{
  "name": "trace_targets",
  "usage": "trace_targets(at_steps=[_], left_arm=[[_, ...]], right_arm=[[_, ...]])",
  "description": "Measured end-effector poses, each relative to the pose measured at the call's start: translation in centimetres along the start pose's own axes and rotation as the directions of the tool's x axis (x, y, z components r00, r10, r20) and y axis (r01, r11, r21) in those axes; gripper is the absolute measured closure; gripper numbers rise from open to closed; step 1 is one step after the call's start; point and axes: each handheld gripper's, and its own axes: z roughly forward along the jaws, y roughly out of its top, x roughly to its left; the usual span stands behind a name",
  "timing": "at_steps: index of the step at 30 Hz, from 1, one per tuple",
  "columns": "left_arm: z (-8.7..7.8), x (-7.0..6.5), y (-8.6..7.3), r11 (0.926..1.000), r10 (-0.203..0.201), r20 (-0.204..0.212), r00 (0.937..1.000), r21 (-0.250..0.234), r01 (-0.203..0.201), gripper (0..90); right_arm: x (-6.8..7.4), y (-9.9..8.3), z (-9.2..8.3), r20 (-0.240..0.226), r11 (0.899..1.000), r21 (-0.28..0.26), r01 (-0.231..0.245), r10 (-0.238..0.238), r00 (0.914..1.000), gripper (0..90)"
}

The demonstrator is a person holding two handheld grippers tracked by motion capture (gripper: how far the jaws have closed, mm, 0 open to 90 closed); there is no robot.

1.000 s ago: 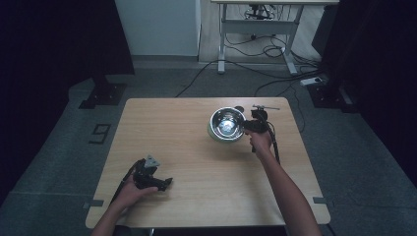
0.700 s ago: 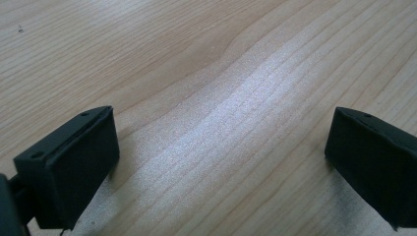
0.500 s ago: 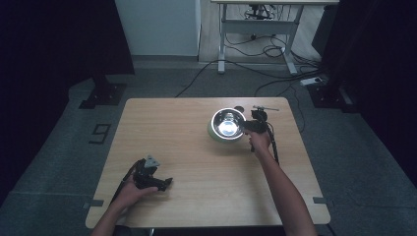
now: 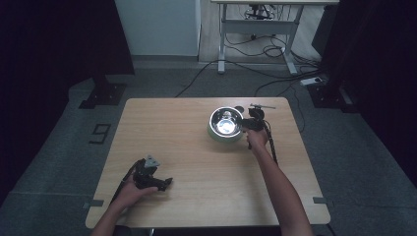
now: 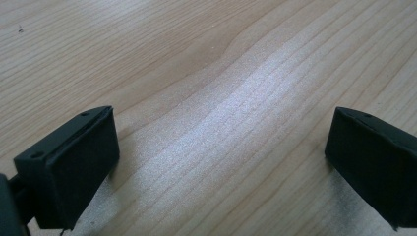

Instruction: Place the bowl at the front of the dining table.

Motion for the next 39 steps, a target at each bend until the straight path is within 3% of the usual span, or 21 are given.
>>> trace_targets(at_steps=[28, 39], left_arm=[[0.0, 0.0, 0.0, 1.0, -0.001, 0.0, 1.0, 0.0, 0.001, 0.0], [0.0, 0.0, 0.0, 1.0, 0.0, 0.001, 1.0, 0.0, 0.0, 0.0]], right_arm=[[-2.5, -0.5, 2.4, 0.053, 0.997, 0.007, -0.071, 0.07, 0.9961, 85.8], [-2.0, 0.1, 2.8, 0.041, 0.997, 0.014, -0.074, 0.074, 0.9964, 85.9]])
